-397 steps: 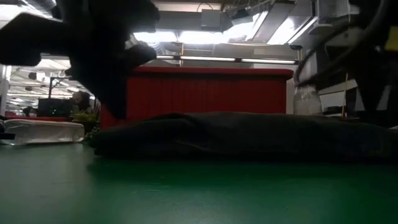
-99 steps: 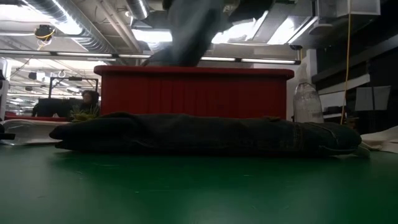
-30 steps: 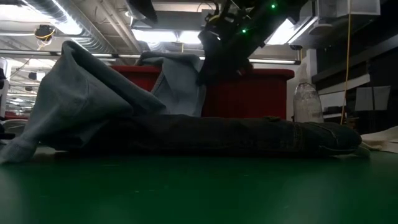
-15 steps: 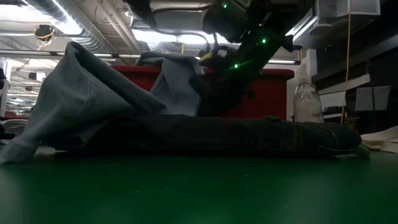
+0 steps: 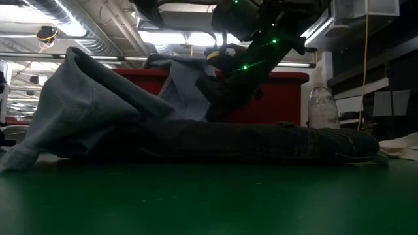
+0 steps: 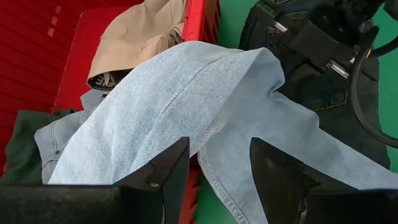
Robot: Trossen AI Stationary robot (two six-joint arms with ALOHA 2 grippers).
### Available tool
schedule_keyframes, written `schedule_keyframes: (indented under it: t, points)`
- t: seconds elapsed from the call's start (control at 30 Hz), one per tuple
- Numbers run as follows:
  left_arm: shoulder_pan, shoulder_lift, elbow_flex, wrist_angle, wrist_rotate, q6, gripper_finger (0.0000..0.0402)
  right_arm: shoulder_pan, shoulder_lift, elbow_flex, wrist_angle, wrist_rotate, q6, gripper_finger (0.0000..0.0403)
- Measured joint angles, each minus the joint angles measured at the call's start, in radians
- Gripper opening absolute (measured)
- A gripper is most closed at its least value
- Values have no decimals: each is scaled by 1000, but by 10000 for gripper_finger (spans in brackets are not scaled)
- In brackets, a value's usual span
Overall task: Fold laundry
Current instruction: Fold the light blue jeans
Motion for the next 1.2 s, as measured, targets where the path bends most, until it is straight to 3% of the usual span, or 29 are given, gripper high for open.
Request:
schedule_keyframes:
  t: [0.3, 0.67, 0.93, 1.2]
  points:
    - [0, 0, 0, 0, 0, -1, 164, 8, -106, 0, -163, -10, -58, 7]
    - [0, 0, 0, 0, -2, 0, 164, 77, -518, 0, -527, 89, -158, 6]
    - [0, 0, 0, 1, -79, 1, 164, 79, -820, -1, -535, 87, -245, 4]
    - [9, 0, 0, 0, -187, 4, 164, 79, -1028, -2, -452, 55, -339, 3]
